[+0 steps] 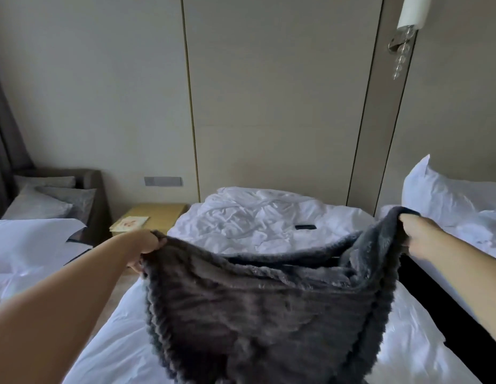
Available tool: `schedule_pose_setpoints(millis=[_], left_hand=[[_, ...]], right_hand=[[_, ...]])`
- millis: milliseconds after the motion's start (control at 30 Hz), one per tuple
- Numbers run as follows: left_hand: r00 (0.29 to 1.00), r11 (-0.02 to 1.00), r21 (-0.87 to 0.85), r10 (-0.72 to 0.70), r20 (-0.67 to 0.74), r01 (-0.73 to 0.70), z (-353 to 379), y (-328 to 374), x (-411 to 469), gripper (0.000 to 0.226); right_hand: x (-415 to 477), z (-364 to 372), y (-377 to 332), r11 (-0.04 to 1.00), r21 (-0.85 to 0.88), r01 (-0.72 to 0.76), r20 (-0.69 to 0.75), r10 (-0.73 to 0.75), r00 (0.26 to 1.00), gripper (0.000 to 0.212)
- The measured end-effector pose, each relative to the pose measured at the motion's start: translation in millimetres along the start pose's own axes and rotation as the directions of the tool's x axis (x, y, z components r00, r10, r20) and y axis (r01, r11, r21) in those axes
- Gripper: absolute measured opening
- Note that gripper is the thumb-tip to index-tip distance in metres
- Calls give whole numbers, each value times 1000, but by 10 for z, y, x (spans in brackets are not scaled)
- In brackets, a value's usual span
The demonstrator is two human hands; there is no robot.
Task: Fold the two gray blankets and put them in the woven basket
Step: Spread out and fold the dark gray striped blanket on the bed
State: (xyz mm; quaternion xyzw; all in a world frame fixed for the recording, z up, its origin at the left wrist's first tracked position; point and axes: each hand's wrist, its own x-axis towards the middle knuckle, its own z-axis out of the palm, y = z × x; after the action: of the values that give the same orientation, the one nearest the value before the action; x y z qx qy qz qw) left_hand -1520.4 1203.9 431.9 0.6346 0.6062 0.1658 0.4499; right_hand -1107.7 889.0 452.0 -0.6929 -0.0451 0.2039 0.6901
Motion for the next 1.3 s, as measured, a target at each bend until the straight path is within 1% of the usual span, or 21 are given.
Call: schedule_pose_setpoints(millis=[67,133,200,267,300,333,400,433,467,533,600,700,767,800,833,900,967,1100,1200,1267,1300], left_hand=[[975,879,-423,213,-66,-220,66,-3,29,16],[900,691,-583,260,-350,-427,173,-15,24,13],[850,740,-484,225,-476,-467,340,-143,-26,21],[897,912,-151,327,-297,-382,593,-472,-149,23],[943,946,73,322,-81,-317,734,-686,-223,24],[969,927,289,209,132,-239,879,-922,-316,24],[907,750,646,-162,388,-142,1109,-1366,-510,23],[828,646,749,-331,452,-151,1213,-1572,-584,24],[752,573,802,-453,478,-165,1319,-1768,-636,24],[738,529,831,-488,466,-174,1496,-2101,-700,22],[836,488,856,-387,388,-171,1636,-2456,-698,31],[911,562,823,-377,168,81,1743,-2927,-773,45],[831,678,632,-548,95,375,1839,-3220,-779,44],[720,689,433,-683,123,581,1893,-3321,-801,37],[559,595,224,-803,207,772,1942,-3354,-834,28],[363,393,-16,-833,417,920,2050,-3364,-867,23],[355,386,-48,-785,507,921,2155,-3198,-739,22],[506,535,-122,-666,548,836,2284,-2312,-3,20],[666,660,-259,-490,562,705,2221,-1016,921,21],[870,788,-438,-238,433,433,2028,97,1594,7],[963,804,-553,-85,257,218,1907,619,1936,25]], right_hand=[[-74,78,-14,991,106,78,51,-84,995,23],[-105,82,-77,935,226,272,-202,-228,952,34],[-188,34,47,901,219,375,-356,-285,890,42],[-293,10,520,961,-132,244,-148,-263,953,45],[-370,-19,838,955,-282,92,36,-85,996,46],[-466,-60,1180,888,-443,-122,176,220,960,41],[-711,-258,1876,523,-800,-294,253,738,626,26],[-814,-372,2179,323,-911,-257,166,857,489,29],[-886,-490,2464,185,-965,-187,83,889,451,28],[-1020,-652,2902,119,-980,-160,5,819,574,17],[-1094,-751,3281,226,-940,-255,-48,653,756,22],[-1297,-924,3642,139,-924,-356,-228,546,806,56],[-1353,-1027,3869,209,-755,-621,-306,725,617,48],[-1391,-1059,3976,202,-618,-760,-305,829,469,33],[-1445,-1063,4050,171,-528,-832,-287,886,365,20],[-1482,-985,4143,134,-469,-873,-234,934,269,17],[-1364,-771,4104,111,-529,-841,-170,957,233,22],[-476,55,3459,243,-547,-801,-66,942,330,23],[745,943,2530,533,-446,-719,69,821,566,19],[1700,1621,1670,810,-215,-545,188,582,791,12],[2145,1929,1235,915,-31,-403,234,398,887,20]])
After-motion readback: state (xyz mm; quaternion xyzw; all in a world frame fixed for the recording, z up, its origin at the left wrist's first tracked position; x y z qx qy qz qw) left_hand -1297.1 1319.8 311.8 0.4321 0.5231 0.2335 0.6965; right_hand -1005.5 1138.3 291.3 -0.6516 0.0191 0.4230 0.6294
